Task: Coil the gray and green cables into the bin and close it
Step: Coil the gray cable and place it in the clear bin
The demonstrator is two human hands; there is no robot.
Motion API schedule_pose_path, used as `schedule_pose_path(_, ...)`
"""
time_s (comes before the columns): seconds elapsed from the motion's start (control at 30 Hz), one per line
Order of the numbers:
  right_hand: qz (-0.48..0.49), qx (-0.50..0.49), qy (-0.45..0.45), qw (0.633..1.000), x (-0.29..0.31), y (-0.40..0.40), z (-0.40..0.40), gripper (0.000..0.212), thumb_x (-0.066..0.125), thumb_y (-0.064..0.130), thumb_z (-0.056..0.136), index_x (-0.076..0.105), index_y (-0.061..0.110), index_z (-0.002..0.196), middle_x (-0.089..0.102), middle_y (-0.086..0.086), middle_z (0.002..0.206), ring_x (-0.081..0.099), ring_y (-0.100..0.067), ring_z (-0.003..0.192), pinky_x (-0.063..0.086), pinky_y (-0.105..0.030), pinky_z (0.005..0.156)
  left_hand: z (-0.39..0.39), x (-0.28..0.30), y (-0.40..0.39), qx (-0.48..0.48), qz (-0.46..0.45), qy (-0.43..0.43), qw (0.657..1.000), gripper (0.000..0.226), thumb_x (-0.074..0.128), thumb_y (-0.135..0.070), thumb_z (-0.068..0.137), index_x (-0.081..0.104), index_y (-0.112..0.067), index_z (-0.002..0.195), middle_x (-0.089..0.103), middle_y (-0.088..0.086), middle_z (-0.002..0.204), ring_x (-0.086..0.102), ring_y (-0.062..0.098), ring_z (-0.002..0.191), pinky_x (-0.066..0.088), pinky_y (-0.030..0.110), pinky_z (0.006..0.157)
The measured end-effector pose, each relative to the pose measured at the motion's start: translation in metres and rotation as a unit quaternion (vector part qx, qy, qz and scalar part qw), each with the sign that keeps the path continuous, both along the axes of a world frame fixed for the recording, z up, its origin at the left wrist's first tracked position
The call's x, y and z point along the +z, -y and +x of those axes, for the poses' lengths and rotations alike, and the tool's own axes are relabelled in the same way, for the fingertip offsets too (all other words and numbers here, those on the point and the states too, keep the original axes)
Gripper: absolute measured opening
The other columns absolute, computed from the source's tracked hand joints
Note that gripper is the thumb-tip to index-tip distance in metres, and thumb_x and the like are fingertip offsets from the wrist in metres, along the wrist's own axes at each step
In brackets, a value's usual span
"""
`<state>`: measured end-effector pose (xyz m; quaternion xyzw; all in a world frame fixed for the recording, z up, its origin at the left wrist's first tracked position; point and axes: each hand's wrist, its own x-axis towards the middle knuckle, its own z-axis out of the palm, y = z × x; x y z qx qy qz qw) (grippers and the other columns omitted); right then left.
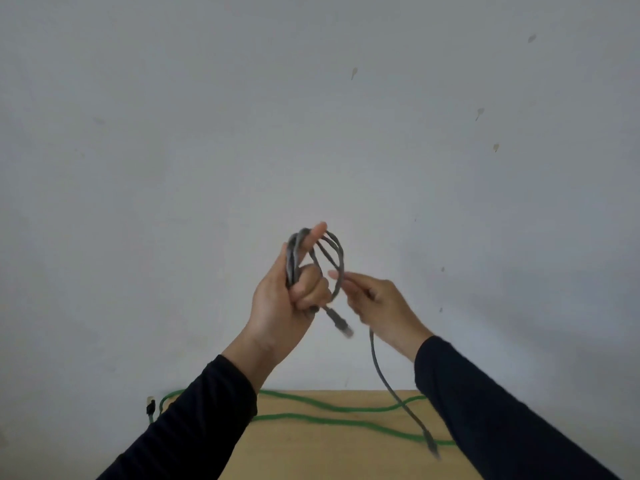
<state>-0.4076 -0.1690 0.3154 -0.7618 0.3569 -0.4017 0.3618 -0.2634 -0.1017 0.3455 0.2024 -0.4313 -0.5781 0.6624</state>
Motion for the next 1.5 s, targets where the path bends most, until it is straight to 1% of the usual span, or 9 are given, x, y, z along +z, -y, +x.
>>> schedule_pose_path(0.13, -0.022, 0.028, -0.104, 0.994, -0.02, -0.029, 0.017, 0.029, 0.043, 0.029, 0.096, 0.062, 0.018, 0.115, 0.043, 0.014, 0.053, 0.039, 0.0, 0.045, 0.033, -0.016, 0.052, 0.012, 0.009, 0.018, 0.129, -0.012, 0.002, 0.992, 0.044, 0.017, -0.039, 0.102, 0.051, -0.026, 0.127, 0.023, -0.01, 0.043, 0.019, 0.01, 0.045, 0.022, 0.023, 0.054)
schedule_pose_path(0.23, -0.044, 0.062, -0.189, 0.979, -0.016, -0.046, 0.021, 0.027, 0.04, 0.024, 0.098, 0.059, 0.012, 0.112, 0.043, 0.013, 0.055, 0.045, 0.004, 0.043, 0.034, -0.009, 0.049, 0.024, 0.001, 0.022, 0.233, -0.005, 0.16, 0.959, 0.042, 0.014, -0.042, 0.101, 0.053, -0.037, 0.117, 0.035, -0.008, 0.045, 0.034, 0.011, 0.051, 0.033, 0.021, 0.061)
schedule_pose_path(0.33, -0.133, 0.072, -0.271, 0.951, 0.005, -0.048, 0.02, 0.023, 0.046, 0.024, 0.095, 0.064, 0.01, 0.099, 0.06, 0.001, 0.064, 0.051, -0.007, 0.055, 0.038, -0.021, 0.056, 0.026, -0.021, 0.016, 0.267, -0.058, 0.367, 0.889, 0.052, 0.015, -0.039, 0.101, 0.052, -0.017, 0.071, 0.046, 0.018, 0.055, 0.052, 0.009, 0.079, 0.038, 0.015, 0.074)
schedule_pose_path(0.4, -0.17, 0.074, -0.303, 0.935, 0.023, -0.043, 0.015, 0.017, 0.055, 0.026, 0.09, 0.066, 0.013, 0.091, 0.067, -0.002, 0.072, 0.059, -0.013, 0.067, 0.042, -0.027, 0.063, 0.024, -0.038, 0.01, 0.243, -0.054, 0.424, 0.871, 0.042, 0.019, -0.041, 0.097, 0.045, -0.027, 0.068, 0.05, 0.007, 0.059, 0.052, -0.003, 0.1, 0.037, 0.008, 0.078)
schedule_pose_path(0.6, -0.116, 0.077, -0.239, 0.961, 0.065, -0.024, -0.005, 0.009, 0.075, 0.025, 0.075, 0.067, 0.022, 0.079, 0.057, 0.006, 0.061, 0.05, -0.002, 0.053, 0.039, -0.018, 0.058, 0.014, -0.053, -0.004, 0.12, -0.031, 0.416, 0.901, 0.049, 0.024, -0.051, 0.094, 0.058, -0.024, 0.071, 0.046, -0.003, 0.049, 0.04, 0.016, 0.051, 0.039, 0.032, 0.058)
schedule_pose_path(0.77, -0.044, 0.09, -0.13, 0.986, 0.072, -0.017, -0.018, 0.023, 0.074, 0.023, 0.076, 0.07, 0.03, 0.098, 0.056, 0.004, 0.076, 0.055, -0.005, 0.057, 0.042, -0.012, 0.061, 0.014, -0.045, -0.011, -0.023, -0.007, 0.308, 0.951, 0.052, 0.025, -0.042, 0.091, 0.068, -0.018, 0.108, 0.023, -0.009, 0.044, 0.017, 0.012, 0.044, 0.024, 0.022, 0.046)
schedule_pose_path(0.97, 0.03, 0.148, -0.05, 0.987, 0.052, -0.025, -0.011, 0.026, 0.051, 0.018, 0.092, 0.064, 0.037, 0.105, 0.071, 0.001, 0.104, 0.064, -0.015, 0.103, 0.051, -0.037, 0.093, 0.02, -0.04, -0.006, -0.081, -0.003, 0.2, 0.976, 0.052, 0.028, -0.038, 0.09, 0.068, -0.009, 0.106, 0.023, -0.011, 0.04, 0.017, 0.008, 0.041, 0.025, 0.019, 0.044)
schedule_pose_path(1.2, 0.025, 0.12, 0.002, 0.992, 0.044, -0.028, -0.004, 0.025, 0.049, 0.023, 0.094, 0.069, 0.037, 0.102, 0.072, -0.004, 0.087, 0.063, -0.036, 0.08, 0.052, -0.044, 0.078, 0.01, -0.036, -0.002, 0.173, 0.004, 0.172, 0.97, 0.048, 0.031, -0.045, 0.096, 0.064, -0.014, 0.079, 0.024, -0.009, 0.045, 0.02, 0.011, 0.044, 0.024, 0.023, 0.046)
schedule_pose_path(1.5, -0.016, 0.069, 0.001, 0.997, 0.033, -0.03, -0.002, 0.025, 0.046, 0.025, 0.096, 0.07, 0.026, 0.104, 0.063, -0.01, 0.069, 0.049, -0.017, 0.059, 0.043, -0.026, 0.06, 0.005, -0.035, -0.011, 0.258, -0.059, 0.271, 0.925, 0.024, 0.045, -0.018, 0.096, 0.069, -0.023, 0.097, 0.041, -0.013, 0.045, 0.029, 0.008, 0.041, 0.029, 0.019, 0.041)
